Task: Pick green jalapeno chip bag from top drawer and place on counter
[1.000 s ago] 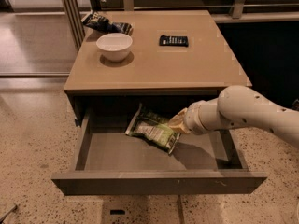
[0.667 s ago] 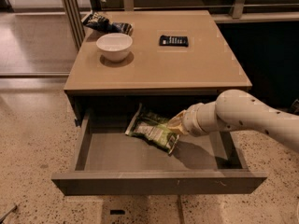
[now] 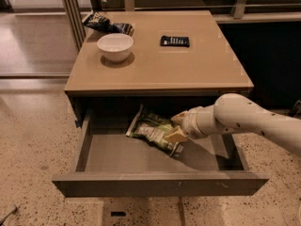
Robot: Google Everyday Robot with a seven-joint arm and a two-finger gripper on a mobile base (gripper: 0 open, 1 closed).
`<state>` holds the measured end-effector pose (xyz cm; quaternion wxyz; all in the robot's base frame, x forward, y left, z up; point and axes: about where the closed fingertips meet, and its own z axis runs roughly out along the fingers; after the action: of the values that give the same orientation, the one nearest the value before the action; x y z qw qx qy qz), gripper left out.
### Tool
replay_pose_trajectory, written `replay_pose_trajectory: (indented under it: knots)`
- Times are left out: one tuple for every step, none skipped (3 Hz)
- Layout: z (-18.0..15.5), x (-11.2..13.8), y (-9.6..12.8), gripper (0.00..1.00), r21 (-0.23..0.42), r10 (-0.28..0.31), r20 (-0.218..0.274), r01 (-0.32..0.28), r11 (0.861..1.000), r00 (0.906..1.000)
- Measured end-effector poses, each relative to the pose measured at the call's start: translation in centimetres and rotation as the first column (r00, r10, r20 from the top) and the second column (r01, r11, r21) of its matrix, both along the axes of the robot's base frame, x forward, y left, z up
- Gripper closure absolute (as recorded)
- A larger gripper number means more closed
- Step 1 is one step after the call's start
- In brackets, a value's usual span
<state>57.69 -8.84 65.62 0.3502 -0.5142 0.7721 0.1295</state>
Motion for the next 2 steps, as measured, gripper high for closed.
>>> replay_pose_trajectory:
  knots:
    - [-0.95, 0.15, 0.24, 0.11, 0.013, -0.004, -0.025, 0.005, 1.000, 0.9997]
    - [-1.93, 0.63, 0.88, 0.08, 0.021, 0.005, -0.036, -0.005, 1.000, 0.9994]
